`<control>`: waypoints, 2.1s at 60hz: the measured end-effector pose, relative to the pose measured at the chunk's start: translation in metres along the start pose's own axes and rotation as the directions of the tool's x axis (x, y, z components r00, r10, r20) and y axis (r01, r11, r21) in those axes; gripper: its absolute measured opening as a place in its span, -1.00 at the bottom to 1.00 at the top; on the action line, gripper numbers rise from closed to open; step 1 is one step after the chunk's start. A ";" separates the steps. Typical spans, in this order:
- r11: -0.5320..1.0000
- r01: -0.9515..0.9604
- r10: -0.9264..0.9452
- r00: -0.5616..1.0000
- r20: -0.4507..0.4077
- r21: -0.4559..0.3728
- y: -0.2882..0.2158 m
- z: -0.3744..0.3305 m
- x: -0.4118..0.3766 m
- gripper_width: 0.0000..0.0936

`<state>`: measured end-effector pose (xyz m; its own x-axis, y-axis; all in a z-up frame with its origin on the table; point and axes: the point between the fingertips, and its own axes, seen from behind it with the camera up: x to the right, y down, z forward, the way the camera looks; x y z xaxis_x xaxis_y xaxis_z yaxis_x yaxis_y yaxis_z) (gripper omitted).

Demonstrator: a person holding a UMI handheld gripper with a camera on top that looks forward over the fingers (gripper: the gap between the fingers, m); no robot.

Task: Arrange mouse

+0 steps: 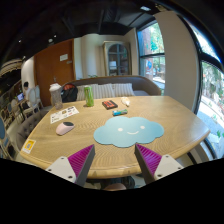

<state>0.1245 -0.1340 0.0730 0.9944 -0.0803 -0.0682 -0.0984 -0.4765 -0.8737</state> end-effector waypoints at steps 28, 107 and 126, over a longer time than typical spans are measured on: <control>0.998 0.055 -0.056 0.989 0.137 0.010 0.013 0.003 -0.085 0.78; 0.960 0.260 -0.236 0.950 0.202 -0.100 -0.009 0.234 -0.287 0.06; 0.975 0.215 -0.222 0.958 0.184 0.056 -0.089 0.161 -0.216 -0.04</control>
<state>-0.0759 0.0667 0.0886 0.9811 0.1896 0.0400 0.1200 -0.4324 -0.8937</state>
